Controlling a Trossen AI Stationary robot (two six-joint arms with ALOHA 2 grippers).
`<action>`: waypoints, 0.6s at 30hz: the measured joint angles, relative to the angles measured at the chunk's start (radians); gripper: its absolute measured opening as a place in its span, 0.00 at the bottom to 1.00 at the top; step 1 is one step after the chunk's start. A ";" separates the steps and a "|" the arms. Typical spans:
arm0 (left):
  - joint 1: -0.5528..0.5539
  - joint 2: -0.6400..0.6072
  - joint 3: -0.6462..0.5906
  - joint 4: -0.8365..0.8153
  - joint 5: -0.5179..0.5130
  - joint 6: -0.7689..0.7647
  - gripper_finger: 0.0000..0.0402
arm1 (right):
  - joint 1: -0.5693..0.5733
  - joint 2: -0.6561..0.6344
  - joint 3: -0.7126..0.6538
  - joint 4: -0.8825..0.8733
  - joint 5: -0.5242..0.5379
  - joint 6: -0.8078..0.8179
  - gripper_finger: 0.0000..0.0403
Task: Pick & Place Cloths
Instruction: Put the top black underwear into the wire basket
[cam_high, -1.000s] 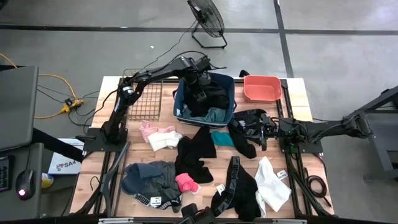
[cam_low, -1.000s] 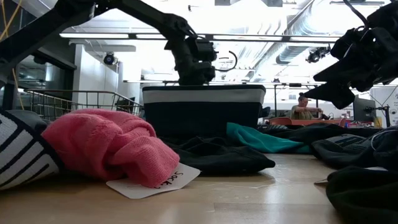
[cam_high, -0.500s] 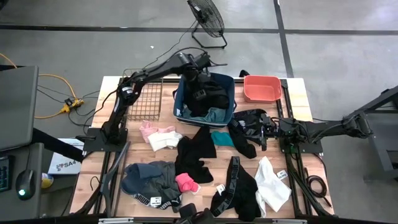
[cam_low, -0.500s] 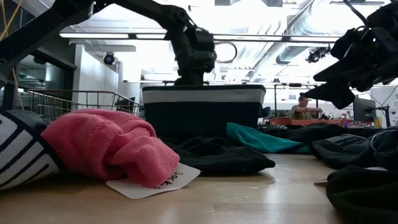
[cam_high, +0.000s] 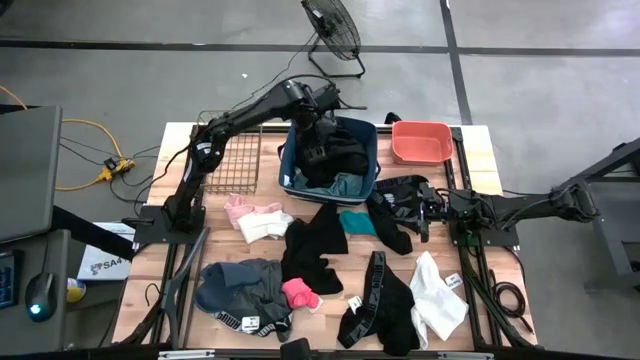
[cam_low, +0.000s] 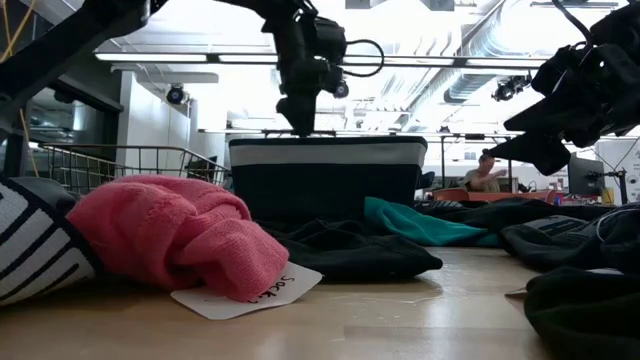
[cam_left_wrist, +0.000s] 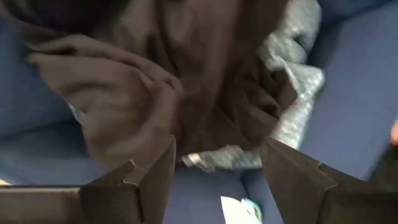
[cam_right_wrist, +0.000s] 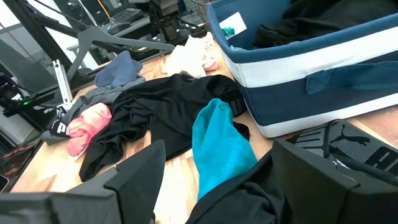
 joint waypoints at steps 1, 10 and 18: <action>-0.008 -0.009 -0.004 0.005 -0.001 0.000 0.55 | 0.000 0.000 0.000 0.000 0.000 0.000 0.71; -0.053 -0.145 -0.117 0.134 -0.006 -0.008 0.48 | 0.000 0.000 0.000 0.000 0.000 0.000 0.71; -0.084 -0.374 -0.508 0.430 0.005 -0.018 0.43 | 0.000 0.000 0.000 0.000 0.000 0.000 0.71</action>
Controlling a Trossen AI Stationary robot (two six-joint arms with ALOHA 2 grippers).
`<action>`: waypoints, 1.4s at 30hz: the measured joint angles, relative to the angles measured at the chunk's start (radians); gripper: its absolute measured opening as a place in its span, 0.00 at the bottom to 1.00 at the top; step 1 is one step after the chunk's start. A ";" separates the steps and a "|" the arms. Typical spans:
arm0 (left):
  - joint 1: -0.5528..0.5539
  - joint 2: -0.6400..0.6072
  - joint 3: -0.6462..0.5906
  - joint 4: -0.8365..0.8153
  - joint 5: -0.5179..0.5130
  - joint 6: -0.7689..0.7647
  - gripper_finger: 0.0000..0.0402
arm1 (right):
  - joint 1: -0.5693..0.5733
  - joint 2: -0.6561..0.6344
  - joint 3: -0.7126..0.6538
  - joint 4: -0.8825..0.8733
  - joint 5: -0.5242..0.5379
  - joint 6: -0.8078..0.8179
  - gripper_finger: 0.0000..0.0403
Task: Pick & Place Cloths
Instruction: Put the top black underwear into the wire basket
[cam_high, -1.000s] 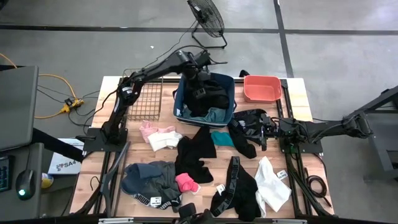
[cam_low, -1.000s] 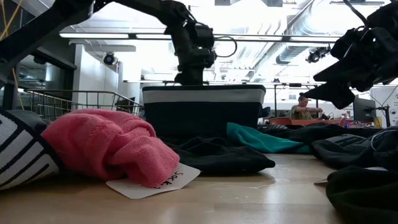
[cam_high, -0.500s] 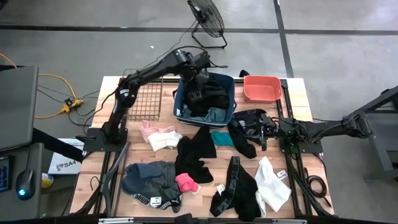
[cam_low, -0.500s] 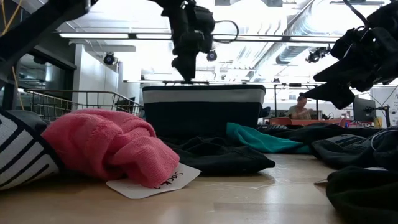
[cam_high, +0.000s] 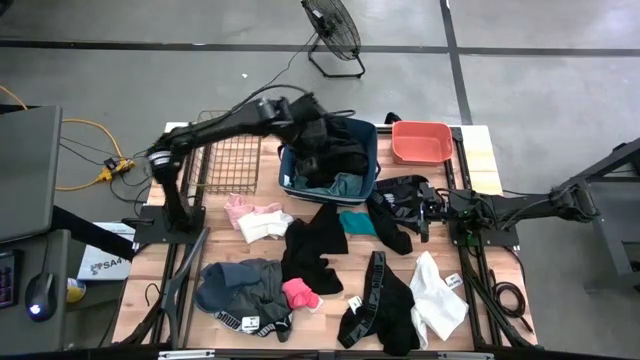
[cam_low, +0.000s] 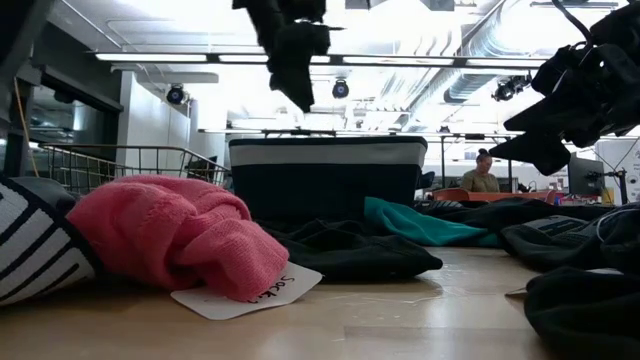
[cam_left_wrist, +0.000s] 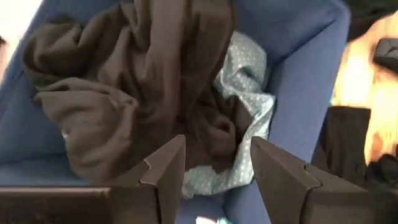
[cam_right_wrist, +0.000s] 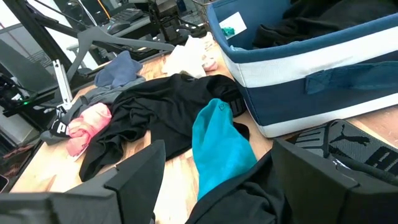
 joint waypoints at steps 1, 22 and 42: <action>0.000 -0.040 -0.065 0.029 0.000 -0.006 0.43 | 0.000 0.000 0.000 0.000 0.000 0.000 0.71; -0.248 -0.731 -0.882 0.620 -0.109 -0.117 0.42 | 0.000 0.000 0.000 0.053 -0.098 0.101 0.71; -0.373 -1.058 -1.143 0.730 -0.314 -0.140 0.42 | 0.048 0.253 0.350 -0.534 0.161 0.055 0.71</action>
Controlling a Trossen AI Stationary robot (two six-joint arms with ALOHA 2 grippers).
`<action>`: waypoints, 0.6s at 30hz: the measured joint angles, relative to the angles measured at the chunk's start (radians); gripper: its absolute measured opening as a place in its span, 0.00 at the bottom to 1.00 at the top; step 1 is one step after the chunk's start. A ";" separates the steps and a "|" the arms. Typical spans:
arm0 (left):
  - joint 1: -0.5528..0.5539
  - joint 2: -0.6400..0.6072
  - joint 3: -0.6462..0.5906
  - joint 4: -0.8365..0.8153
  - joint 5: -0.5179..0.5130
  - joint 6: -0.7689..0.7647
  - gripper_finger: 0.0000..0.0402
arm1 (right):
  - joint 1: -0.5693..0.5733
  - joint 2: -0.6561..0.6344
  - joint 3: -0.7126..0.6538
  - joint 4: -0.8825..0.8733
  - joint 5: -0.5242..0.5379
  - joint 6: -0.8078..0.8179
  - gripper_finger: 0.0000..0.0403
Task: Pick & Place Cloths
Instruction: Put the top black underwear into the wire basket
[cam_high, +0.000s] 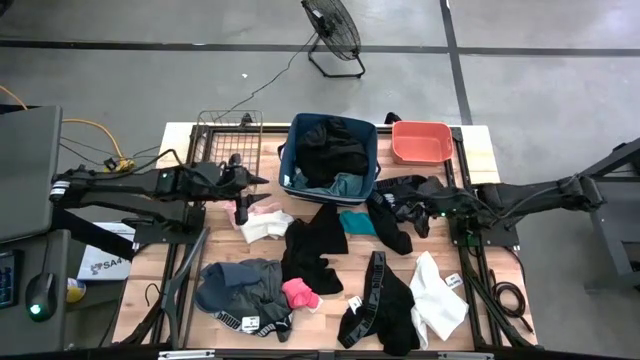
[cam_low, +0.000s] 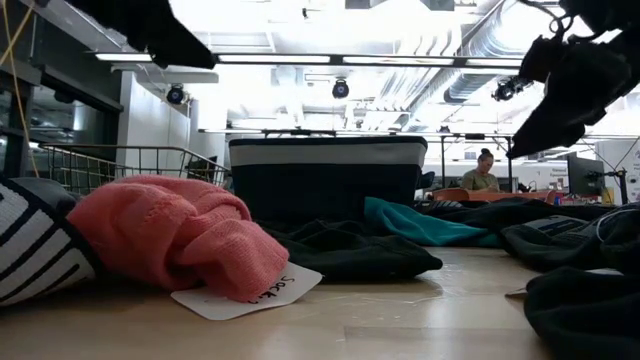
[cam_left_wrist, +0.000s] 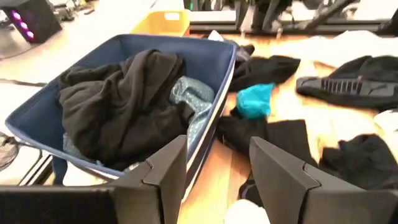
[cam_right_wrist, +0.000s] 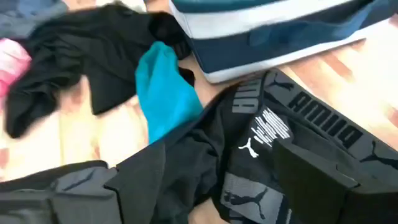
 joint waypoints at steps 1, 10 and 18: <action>0.000 -0.014 -0.015 0.012 0.000 -0.005 0.42 | 0.000 0.016 0.002 -0.002 0.000 0.002 0.71; 0.000 -0.049 -0.062 0.028 0.030 -0.014 0.42 | -0.020 0.220 0.005 -0.018 0.070 0.029 0.71; 0.000 -0.049 -0.062 0.032 0.031 -0.014 0.42 | -0.084 0.403 0.005 0.002 0.166 0.063 0.71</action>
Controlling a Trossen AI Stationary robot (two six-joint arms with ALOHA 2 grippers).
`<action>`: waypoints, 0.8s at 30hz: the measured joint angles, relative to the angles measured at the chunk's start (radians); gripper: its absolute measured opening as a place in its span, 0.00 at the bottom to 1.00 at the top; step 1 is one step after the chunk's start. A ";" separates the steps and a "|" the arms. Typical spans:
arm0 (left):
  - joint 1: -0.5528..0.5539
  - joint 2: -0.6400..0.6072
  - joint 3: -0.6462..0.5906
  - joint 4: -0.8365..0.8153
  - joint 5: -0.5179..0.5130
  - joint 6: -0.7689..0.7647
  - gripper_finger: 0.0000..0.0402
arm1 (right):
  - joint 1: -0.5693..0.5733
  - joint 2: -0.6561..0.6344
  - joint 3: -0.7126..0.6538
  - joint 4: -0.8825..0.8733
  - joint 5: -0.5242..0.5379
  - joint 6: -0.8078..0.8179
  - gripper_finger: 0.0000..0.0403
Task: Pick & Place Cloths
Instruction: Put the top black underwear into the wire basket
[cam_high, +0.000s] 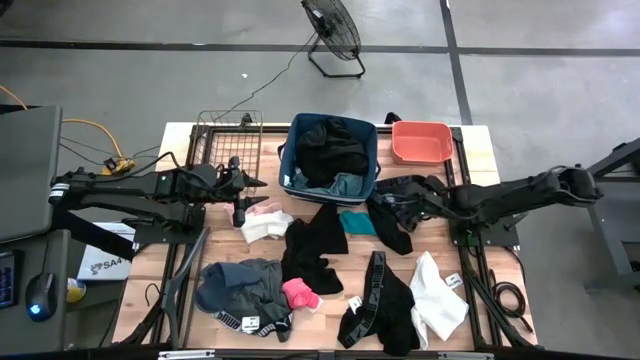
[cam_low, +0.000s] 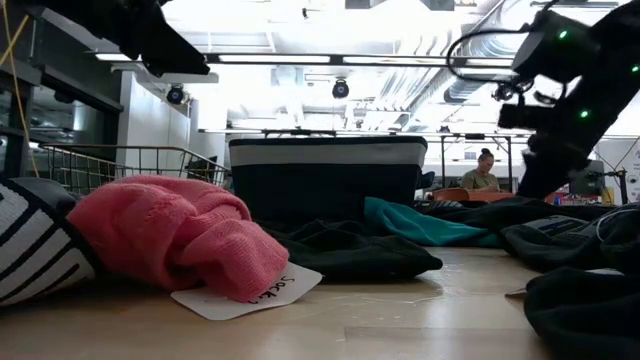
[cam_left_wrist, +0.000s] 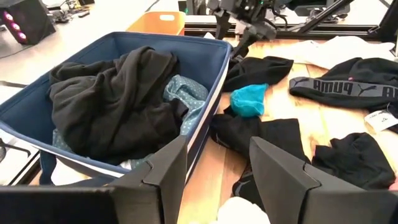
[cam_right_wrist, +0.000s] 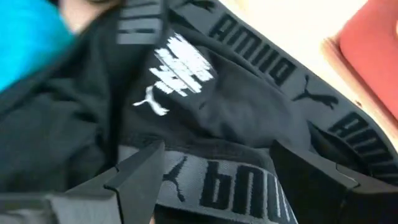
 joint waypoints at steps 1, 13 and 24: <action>0.000 0.000 0.000 0.000 0.000 0.000 0.42 | -0.008 0.016 0.000 0.000 -0.001 0.011 0.71; 0.000 0.000 0.000 -0.008 0.001 0.002 0.42 | -0.077 0.122 0.001 0.012 -0.039 0.148 0.49; 0.000 0.000 0.000 -0.008 0.002 -0.012 0.42 | -0.140 0.107 0.001 0.026 -0.111 0.214 0.03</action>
